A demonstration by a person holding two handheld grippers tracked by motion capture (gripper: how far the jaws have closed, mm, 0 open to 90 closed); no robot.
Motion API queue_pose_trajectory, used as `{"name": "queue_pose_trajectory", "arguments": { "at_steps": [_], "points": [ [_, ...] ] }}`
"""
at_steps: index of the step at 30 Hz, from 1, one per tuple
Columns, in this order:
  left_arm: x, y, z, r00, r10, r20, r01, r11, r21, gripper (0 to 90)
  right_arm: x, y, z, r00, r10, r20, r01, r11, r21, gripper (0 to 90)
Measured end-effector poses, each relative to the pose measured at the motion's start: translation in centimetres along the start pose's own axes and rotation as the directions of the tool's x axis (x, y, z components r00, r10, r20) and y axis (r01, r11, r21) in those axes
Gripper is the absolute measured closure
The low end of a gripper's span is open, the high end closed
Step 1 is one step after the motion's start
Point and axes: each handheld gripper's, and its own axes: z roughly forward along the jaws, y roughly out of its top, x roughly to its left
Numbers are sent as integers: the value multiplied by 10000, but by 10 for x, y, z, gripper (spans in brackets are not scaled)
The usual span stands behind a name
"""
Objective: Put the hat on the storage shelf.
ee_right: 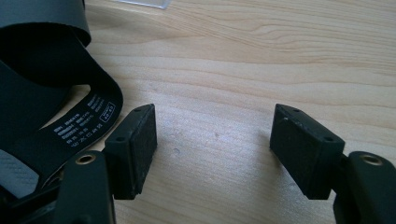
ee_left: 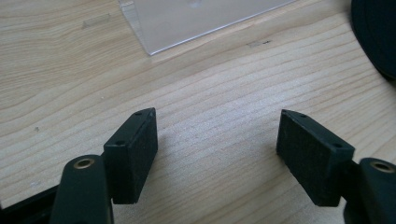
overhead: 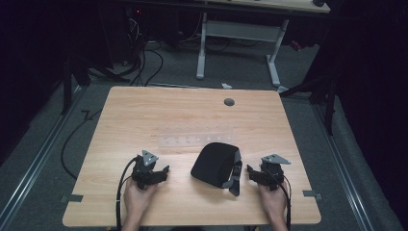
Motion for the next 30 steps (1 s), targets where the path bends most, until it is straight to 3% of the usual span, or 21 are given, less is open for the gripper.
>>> {"name": "queue_pose_trajectory", "arguments": {
  "at_steps": [22, 26, 30],
  "points": [
    [0, 0, 0, 10000, 24, 22, -25, 10000, 30, 287, -1, 1, 1, 9999, -77, -103, 77, 10000, 6, 322],
    [0, 0, 0, 10000, 22, 25, -22, 10000, 29, 286, -1, 0, 0, 9998, -96, -189, 96, 10000, -26, 351],
    [0, 0, 0, 10000, 22, 24, -23, 10000, 32, 287, -4, 0, -1, 9984, -7, -569, 0, 9999, -134, 381]
  ]
}}
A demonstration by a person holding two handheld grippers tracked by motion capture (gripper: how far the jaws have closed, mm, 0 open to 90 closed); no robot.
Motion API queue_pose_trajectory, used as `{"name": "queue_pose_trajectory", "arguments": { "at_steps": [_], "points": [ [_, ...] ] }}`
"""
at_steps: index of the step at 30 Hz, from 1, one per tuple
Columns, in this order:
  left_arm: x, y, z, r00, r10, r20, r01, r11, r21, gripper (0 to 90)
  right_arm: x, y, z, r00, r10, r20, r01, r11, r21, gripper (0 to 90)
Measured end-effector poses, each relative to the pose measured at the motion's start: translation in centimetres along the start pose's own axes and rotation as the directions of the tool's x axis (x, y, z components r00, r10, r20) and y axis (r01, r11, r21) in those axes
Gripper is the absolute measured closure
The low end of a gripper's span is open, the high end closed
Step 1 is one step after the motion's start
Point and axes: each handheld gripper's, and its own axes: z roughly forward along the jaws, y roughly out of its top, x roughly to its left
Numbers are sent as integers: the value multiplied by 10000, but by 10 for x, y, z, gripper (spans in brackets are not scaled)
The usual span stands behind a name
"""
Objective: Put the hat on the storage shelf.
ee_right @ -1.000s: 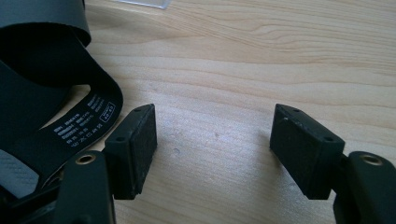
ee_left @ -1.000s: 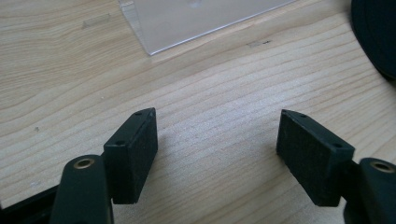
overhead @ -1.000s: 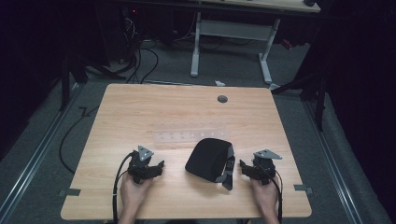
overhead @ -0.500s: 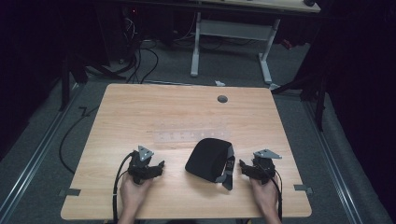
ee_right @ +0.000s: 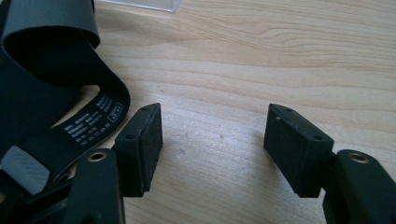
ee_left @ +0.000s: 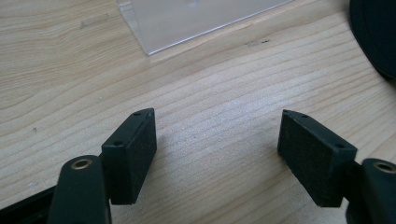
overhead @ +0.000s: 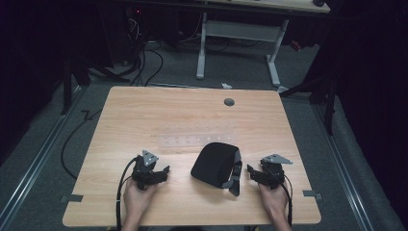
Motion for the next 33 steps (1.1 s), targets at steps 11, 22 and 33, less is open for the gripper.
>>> {"name": "queue_pose_trajectory", "arguments": {
  "at_steps": [11, 22, 33],
  "points": [
    [0, 0, 0, 10000, 16, 16, -16, 10000, 17, 285, 2, 0, -7, 9993, 96, -369, -108, 9994, -337, 394],
    [0, 0, 0, 10000, 18, 12, -18, 10000, 18, 284, 0, -2, -19, 9888, 602, -1368, -721, 9939, -837, 353],
    [0, 0, 0, 10000, 15, 9, -15, 10000, 15, 284, 6, 12, -33, 9765, 428, -2114, -759, 9856, -1511, 306]
  ]
}}
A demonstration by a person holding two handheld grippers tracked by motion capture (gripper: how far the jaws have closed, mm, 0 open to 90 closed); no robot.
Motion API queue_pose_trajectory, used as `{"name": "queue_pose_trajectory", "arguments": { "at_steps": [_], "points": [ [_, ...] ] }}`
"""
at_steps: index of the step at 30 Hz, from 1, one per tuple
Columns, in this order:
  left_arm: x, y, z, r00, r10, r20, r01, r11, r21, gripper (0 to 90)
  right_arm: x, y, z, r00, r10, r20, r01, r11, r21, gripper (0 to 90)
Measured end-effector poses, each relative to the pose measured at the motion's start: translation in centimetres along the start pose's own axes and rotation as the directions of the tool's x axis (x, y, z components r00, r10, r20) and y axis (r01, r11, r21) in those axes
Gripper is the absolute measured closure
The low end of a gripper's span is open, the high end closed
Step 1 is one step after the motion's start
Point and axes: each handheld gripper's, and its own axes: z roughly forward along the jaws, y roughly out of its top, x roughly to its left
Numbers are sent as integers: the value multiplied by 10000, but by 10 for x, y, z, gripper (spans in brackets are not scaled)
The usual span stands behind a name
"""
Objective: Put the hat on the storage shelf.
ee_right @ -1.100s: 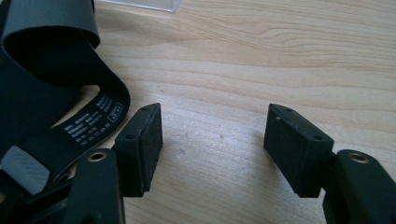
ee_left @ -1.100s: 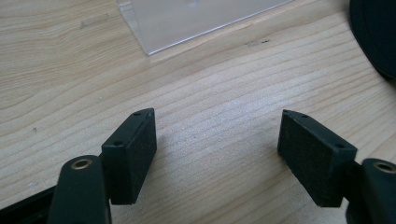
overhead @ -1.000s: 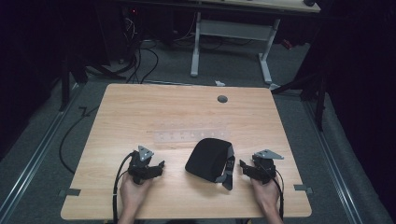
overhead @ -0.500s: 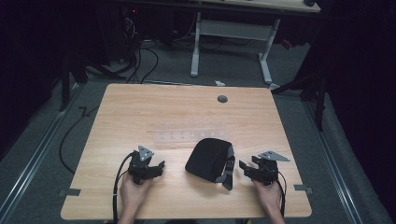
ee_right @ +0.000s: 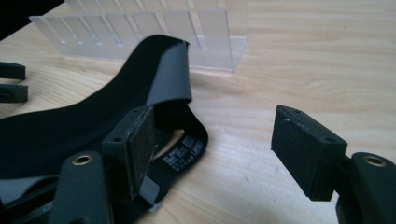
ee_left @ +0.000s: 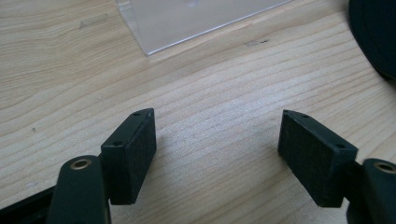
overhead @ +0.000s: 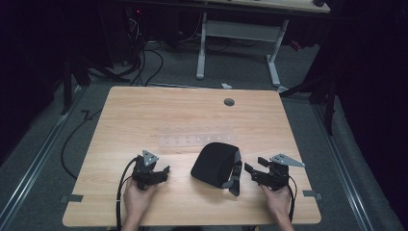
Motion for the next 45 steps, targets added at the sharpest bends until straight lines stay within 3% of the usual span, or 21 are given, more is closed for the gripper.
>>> {"name": "queue_pose_trajectory", "arguments": {
  "at_steps": [14, 27, 35, 40, 41, 45],
  "points": [
    [0, 0, 0, 10000, 7, 8, -7, 10000, 10, 281, 16, 27, 31, 9960, -575, -689, 611, 9968, 519, 292],
    [0, 0, 0, 10000, 12, 10, -12, 10000, 13, 280, 15, 29, 61, 9898, -274, -1401, 412, 9945, 966, 300],
    [0, 0, 0, 10000, 17, 10, -17, 10000, 19, 280, 14, 24, 76, 9832, -249, -1808, 503, 9893, 1370, 371],
    [0, 0, 0, 10000, 18, 11, -18, 10000, 19, 280, 16, 22, 80, 9818, -302, -1873, 567, 9889, 1377, 425],
    [0, 0, 0, 10000, 17, 11, -17, 10000, 17, 280, 19, 21, 80, 9829, -639, -1729, 875, 9873, 1326, 463],
    [0, 0, 0, 10000, 13, 11, -13, 10000, 15, 280, 18, 20, 77, 9792, -723, -1897, 946, 9893, 1112, 544]
  ]
}}
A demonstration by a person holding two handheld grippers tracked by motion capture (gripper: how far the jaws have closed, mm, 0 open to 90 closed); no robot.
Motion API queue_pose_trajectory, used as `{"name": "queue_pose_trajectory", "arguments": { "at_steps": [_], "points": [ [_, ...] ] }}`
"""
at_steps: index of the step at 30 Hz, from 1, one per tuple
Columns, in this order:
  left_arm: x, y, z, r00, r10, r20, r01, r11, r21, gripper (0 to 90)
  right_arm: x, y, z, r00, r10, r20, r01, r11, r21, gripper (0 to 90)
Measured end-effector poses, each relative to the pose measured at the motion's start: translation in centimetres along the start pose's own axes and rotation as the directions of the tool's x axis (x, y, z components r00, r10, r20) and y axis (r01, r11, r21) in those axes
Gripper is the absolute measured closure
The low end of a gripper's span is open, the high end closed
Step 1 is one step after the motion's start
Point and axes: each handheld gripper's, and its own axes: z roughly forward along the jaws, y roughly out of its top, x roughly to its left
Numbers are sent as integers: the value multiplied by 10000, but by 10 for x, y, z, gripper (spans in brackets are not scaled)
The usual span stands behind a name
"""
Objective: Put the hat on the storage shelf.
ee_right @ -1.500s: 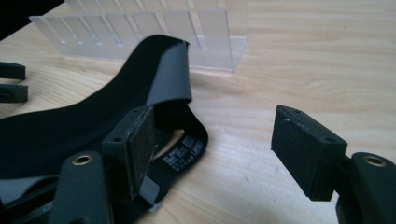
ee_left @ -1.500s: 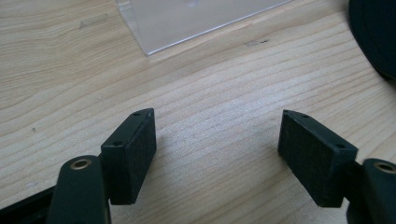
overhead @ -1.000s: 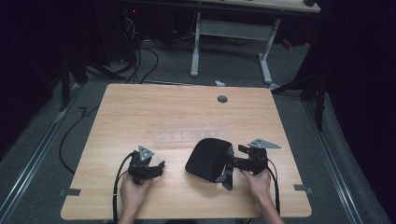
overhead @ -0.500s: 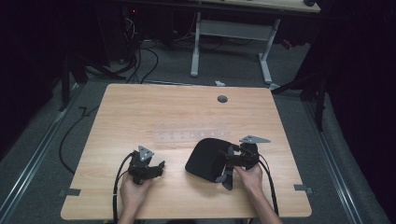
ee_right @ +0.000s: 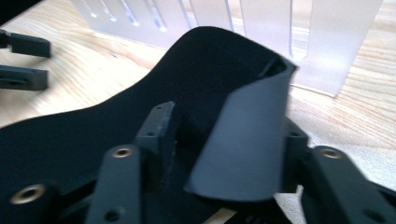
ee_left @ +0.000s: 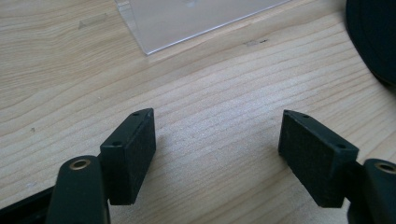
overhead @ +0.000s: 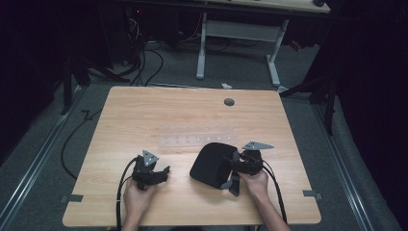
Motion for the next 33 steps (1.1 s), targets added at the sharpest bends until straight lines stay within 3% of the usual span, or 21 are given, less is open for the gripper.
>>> {"name": "queue_pose_trajectory", "arguments": {
  "at_steps": [2, 5, 8, 13, 21, 26, 31, 33],
  "points": [
    [0, 0, 0, 10000, -3, 2, 3, 10000, 1, 279, -2, -1, -4, 9998, -88, -185, 86, 9999, -150, 639],
    [0, 0, 0, 10000, 13, 8, -13, 10000, 15, 278, -1, -1, -7, 9995, -168, -266, 163, 9997, -175, 683],
    [0, 0, 0, 10000, 13, 7, -13, 10000, 15, 278, 1, -2, -11, 9972, -557, -491, 545, 9981, -270, 758],
    [0, 0, 0, 10000, -16, 5, 16, 10000, -2, 286, 7, -4, -17, 9919, -893, -907, 861, 9955, -384, 816],
    [0, 0, 0, 10000, 23, 23, -23, 10000, 25, 284, 14, -6, -26, 9854, -1018, -1361, 954, 9940, -534, 847],
    [-1, -1, 0, 9999, 73, 81, -74, 9999, 74, 264, 18, -7, -33, 9842, -931, -1503, 838, 9942, -670, 852],
    [-1, -1, 0, 9996, 151, 256, -156, 9996, 225, 214, 14, -6, -46, 9836, -64, -1804, -115, 9951, -982, 854],
    [-1, -1, 0, 9994, 158, 323, -166, 9996, 243, 214, 14, -6, -48, 9841, -24, -1779, -153, 9951, -980, 854]
  ]
}}
